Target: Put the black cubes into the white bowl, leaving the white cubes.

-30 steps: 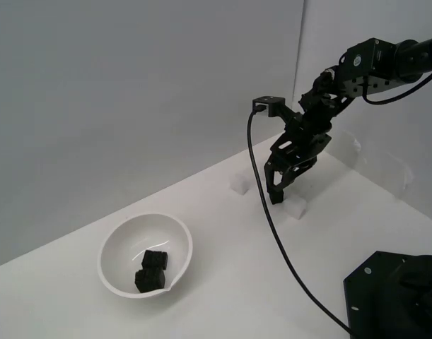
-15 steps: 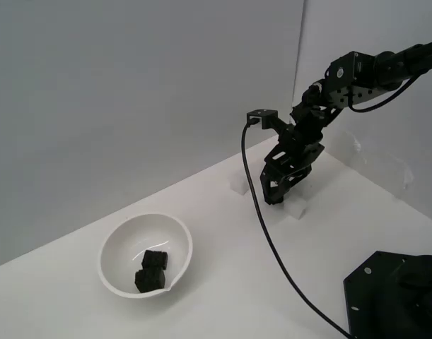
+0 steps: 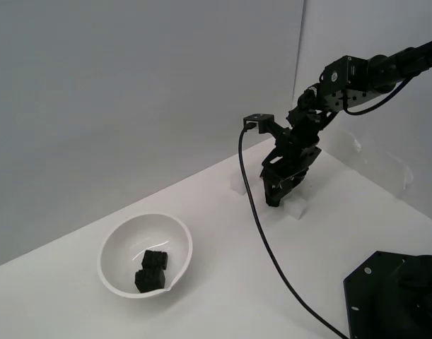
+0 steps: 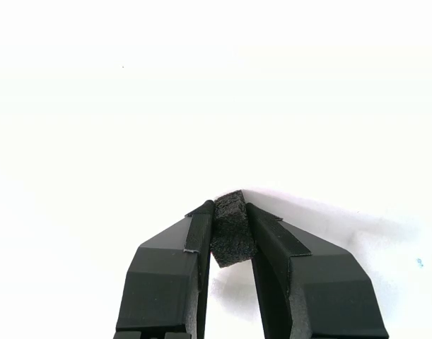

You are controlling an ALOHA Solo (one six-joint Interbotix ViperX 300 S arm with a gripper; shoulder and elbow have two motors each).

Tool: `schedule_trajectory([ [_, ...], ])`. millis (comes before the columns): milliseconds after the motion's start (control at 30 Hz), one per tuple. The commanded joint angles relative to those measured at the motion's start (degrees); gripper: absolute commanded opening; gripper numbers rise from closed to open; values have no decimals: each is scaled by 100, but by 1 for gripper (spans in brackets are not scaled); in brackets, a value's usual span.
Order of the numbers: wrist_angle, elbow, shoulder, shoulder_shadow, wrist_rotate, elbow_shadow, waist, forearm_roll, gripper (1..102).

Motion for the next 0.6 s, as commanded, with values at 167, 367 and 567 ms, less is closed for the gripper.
schedule_trajectory([
  [167, 193, -9, 501, 519, 9, -44, 35, -105, 2],
  [367, 369, -18, 888, 914, -53, -62, 35, -105, 2],
  [567, 527, -35, 1433, 1459, -105, -79, 18, -123, 2],
])
